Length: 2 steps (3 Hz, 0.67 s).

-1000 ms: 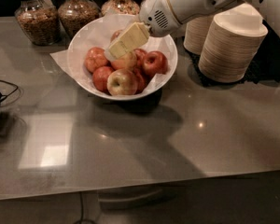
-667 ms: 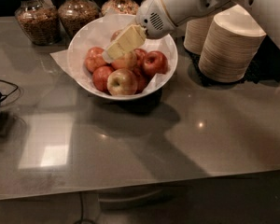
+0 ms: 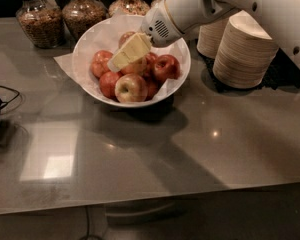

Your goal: Pick apple from white bowl

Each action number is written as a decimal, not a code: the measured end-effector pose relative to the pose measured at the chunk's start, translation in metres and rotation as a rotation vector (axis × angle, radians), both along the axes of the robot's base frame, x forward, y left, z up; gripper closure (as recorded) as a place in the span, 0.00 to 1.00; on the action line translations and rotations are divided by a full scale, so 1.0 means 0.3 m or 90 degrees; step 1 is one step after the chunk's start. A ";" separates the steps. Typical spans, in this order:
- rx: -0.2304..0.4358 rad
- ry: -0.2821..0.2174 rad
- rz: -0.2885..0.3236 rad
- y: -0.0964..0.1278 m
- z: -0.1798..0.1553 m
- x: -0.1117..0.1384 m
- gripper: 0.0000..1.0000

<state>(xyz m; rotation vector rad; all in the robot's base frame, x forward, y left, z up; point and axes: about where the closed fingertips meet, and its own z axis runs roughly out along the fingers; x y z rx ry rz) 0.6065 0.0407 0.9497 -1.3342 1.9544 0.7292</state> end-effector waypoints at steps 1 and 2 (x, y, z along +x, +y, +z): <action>-0.017 0.013 -0.021 -0.007 -0.051 0.016 0.20; -0.029 0.019 -0.040 -0.017 -0.084 0.033 0.19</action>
Offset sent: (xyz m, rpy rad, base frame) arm 0.0174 -0.0134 -0.0357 -0.0674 0.0381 -0.1067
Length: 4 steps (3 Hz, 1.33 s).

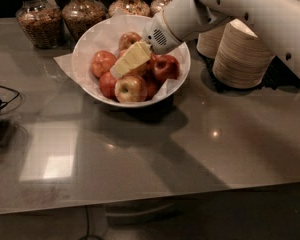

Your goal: Pick apple from white bowl

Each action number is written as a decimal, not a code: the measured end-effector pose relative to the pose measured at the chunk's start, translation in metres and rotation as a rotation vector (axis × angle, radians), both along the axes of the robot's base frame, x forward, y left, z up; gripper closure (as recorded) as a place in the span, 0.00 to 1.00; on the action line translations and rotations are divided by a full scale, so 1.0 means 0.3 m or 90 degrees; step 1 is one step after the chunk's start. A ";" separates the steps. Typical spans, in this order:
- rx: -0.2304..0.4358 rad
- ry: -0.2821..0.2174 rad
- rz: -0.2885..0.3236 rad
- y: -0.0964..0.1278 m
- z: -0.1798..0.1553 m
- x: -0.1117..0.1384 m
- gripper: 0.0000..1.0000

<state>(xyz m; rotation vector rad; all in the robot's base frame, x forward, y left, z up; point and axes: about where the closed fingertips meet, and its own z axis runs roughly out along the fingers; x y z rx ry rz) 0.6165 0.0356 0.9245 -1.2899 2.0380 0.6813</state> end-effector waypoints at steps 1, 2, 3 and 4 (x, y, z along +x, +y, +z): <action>-0.014 0.003 -0.017 -0.009 -0.035 0.015 0.20; -0.015 0.003 -0.018 -0.010 -0.025 0.015 0.38; -0.030 -0.004 -0.036 -0.024 -0.051 0.028 0.61; -0.041 -0.012 -0.051 -0.038 -0.062 0.040 0.84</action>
Offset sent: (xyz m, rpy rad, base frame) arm 0.0135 -0.0134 -0.0265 -0.0624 0.0004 -0.0786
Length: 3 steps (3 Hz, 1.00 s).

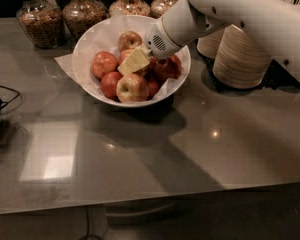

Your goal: Pick apple from white bowl

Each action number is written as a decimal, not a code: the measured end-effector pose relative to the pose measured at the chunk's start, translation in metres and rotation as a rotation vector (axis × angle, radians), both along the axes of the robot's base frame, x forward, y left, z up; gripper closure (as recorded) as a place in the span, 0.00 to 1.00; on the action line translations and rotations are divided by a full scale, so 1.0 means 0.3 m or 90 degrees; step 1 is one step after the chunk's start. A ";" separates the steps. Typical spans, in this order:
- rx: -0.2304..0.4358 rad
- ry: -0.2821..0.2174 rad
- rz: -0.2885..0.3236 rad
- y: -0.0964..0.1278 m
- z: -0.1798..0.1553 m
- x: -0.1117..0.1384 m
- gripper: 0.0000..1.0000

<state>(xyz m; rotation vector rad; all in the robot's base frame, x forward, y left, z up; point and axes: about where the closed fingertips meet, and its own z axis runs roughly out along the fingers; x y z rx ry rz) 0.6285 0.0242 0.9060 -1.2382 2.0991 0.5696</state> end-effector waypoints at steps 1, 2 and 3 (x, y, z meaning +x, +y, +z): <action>0.000 0.000 0.000 0.000 0.000 0.000 1.00; 0.000 0.000 0.000 0.000 0.000 0.000 1.00; 0.025 0.004 0.024 0.005 0.026 -0.015 1.00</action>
Offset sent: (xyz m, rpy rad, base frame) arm 0.0000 0.0000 0.0000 0.0000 0.0000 0.0000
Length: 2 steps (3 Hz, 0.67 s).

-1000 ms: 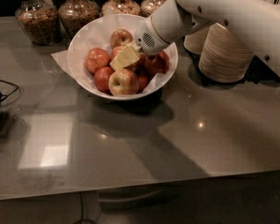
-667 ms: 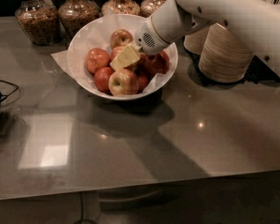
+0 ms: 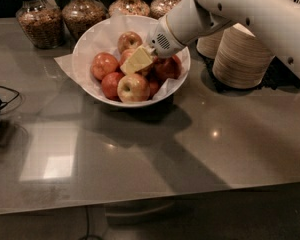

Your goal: Pick apple from white bowl

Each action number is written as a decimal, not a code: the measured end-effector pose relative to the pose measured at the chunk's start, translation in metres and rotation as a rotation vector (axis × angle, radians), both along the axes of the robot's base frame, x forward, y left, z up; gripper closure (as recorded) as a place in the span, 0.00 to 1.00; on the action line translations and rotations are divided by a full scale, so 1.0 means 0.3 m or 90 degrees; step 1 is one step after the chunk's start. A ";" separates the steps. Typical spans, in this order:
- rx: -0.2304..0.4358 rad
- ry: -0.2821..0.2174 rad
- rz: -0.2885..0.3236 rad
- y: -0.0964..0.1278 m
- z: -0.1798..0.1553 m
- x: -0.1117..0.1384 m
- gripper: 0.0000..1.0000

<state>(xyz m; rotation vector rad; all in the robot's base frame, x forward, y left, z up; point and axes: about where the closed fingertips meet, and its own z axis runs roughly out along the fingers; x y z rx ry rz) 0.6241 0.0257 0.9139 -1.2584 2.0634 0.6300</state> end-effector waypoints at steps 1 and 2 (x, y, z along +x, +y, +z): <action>0.061 -0.011 0.055 -0.007 0.091 -0.031 1.00; 0.129 -0.035 0.109 -0.031 0.194 -0.068 1.00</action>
Offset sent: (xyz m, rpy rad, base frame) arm -0.0353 -0.0269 0.0997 0.3375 -0.1072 0.2668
